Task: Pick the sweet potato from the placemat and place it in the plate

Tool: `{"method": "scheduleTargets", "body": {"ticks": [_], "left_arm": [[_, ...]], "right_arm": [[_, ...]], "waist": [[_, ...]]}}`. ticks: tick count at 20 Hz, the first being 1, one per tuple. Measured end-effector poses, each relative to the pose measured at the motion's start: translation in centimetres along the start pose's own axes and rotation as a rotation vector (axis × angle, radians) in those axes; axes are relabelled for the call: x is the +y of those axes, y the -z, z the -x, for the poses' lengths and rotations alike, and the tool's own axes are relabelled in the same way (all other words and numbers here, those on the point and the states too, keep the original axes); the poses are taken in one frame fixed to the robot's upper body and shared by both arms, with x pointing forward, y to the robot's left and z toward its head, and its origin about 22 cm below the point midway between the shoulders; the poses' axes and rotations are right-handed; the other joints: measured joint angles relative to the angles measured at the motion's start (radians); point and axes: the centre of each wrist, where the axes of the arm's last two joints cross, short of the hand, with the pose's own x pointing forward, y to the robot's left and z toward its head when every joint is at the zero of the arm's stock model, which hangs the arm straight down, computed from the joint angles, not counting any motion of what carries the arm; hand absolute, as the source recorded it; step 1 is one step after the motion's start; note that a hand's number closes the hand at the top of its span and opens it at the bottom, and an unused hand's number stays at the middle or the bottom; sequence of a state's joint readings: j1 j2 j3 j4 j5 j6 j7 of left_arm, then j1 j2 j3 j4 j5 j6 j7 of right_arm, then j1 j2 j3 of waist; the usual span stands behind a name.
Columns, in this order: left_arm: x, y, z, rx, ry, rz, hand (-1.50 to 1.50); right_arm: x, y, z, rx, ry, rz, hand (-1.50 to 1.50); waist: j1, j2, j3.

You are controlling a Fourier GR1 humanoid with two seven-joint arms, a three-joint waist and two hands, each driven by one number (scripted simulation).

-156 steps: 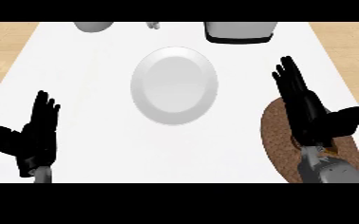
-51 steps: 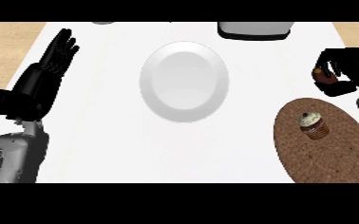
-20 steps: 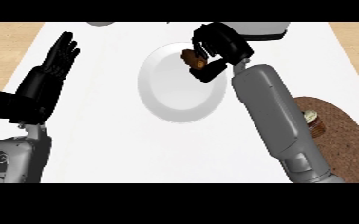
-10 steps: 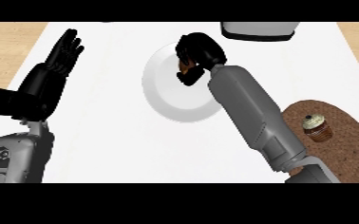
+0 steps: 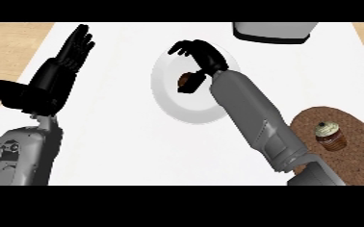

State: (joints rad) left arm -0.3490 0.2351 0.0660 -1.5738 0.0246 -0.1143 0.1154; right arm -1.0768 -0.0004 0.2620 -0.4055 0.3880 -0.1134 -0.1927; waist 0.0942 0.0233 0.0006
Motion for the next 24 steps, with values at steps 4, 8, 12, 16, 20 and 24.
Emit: {"method": "scheduleTargets", "body": {"ticks": [4, 8, 12, 16, 20, 24], "left_arm": [[-0.1, 0.3, -0.3, -0.005, -0.003, 0.0, 0.0], [-0.1, 0.6, -0.4, 0.002, -0.002, -0.004, 0.0], [0.6, -0.1, -0.2, 0.01, 0.002, -0.021, 0.0], [0.9, -0.7, 0.5, 0.017, 0.008, -0.045, 0.0], [1.6, -1.3, 0.6, 0.018, 0.012, -0.051, 0.0], [1.4, -1.3, 0.3, 0.012, 0.012, -0.058, 0.0]], "right_arm": [[-0.1, 0.0, 0.0, -0.045, 0.115, 0.063, -1.5], [-0.6, 0.1, -0.1, -0.075, 0.254, 0.136, -1.5], [-1.6, 0.5, -0.2, -0.086, 0.379, 0.173, -1.5], [-3.3, 0.4, 0.9, -0.07, 0.464, 0.212, -1.5], [-6.0, -0.8, 3.8, -0.061, 0.527, 0.248, -1.5], [-9.1, -2.9, 7.2, -0.074, 0.557, 0.276, -1.5]], "waist": [[0.004, 0.001, 0.0], [-0.003, -0.001, 0.001], [-0.021, -0.005, 0.0], [-0.043, -0.008, 0.0], [-0.052, -0.009, 0.0], [-0.056, -0.008, 0.0]]}}
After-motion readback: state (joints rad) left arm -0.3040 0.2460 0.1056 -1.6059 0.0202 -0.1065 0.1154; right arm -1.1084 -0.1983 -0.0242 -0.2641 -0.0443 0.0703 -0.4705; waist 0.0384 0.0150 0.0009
